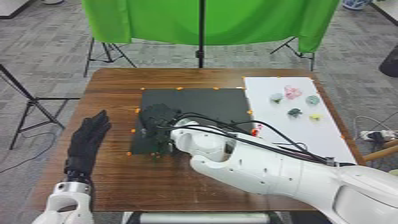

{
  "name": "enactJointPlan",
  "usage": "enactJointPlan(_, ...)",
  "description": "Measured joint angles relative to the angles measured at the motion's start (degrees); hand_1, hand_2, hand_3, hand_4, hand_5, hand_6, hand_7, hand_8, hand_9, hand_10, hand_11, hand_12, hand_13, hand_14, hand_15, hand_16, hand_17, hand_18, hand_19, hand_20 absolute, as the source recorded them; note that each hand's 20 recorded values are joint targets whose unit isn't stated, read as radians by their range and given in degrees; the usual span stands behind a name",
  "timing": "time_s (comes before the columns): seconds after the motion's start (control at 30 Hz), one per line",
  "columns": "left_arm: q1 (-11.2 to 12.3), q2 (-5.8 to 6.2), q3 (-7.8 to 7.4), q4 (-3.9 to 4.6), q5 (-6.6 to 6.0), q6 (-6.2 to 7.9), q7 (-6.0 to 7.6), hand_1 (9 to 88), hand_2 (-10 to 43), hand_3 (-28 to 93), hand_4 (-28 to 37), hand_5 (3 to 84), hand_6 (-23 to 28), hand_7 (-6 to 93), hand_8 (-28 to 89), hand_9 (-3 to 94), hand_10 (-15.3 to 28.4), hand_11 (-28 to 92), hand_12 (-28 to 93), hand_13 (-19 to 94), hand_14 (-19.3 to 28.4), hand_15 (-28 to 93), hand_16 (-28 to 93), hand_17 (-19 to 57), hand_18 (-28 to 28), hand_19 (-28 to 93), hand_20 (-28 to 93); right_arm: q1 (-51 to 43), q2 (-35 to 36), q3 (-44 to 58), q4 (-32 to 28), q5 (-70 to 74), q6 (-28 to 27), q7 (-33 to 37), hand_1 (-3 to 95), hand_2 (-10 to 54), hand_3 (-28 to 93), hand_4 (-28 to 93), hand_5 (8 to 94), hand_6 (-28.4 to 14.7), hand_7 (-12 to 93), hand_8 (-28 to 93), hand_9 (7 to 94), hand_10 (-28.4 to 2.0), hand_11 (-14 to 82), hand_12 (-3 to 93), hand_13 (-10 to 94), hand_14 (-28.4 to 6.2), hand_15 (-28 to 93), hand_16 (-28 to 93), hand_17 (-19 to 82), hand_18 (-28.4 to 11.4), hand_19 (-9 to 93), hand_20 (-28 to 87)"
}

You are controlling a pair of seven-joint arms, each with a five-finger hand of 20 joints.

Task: Arrange flowers

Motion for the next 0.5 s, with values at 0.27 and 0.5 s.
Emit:
enactJointPlan(0.27,0.09,0.00,-0.06,0.00,0.09,-0.08,-0.01,19.3,7.0,58,-28.3,38.5,5.3,4.5,-5,33.7,11.0,8,12,25,14.6,11,5,2.0,12.4,2,19,0.17,0.71,-0.26,-0.14,-0.06,-0.07,-0.06,48.3,-9.5,62,-16,71.8,-1.8,15,-1,88.0,-10.8,34.3,29.0,94,-1.5,55,32,70,-7.7,93,48)
enactJointPlan(0.5,0.28,-0.14,-0.15,-0.03,0.20,-0.29,-0.12,19.1,6.5,59,-28.3,38.4,5.3,4.4,-5,33.7,11.0,8,12,25,14.9,12,5,1.9,12.6,2,19,0.49,1.16,-0.58,-0.39,-0.64,-0.01,0.14,45.5,-9.5,64,-17,69.9,-1.4,16,-9,87.1,-10.9,35.5,28.2,94,-1.6,54,32,70,-8.1,93,48)
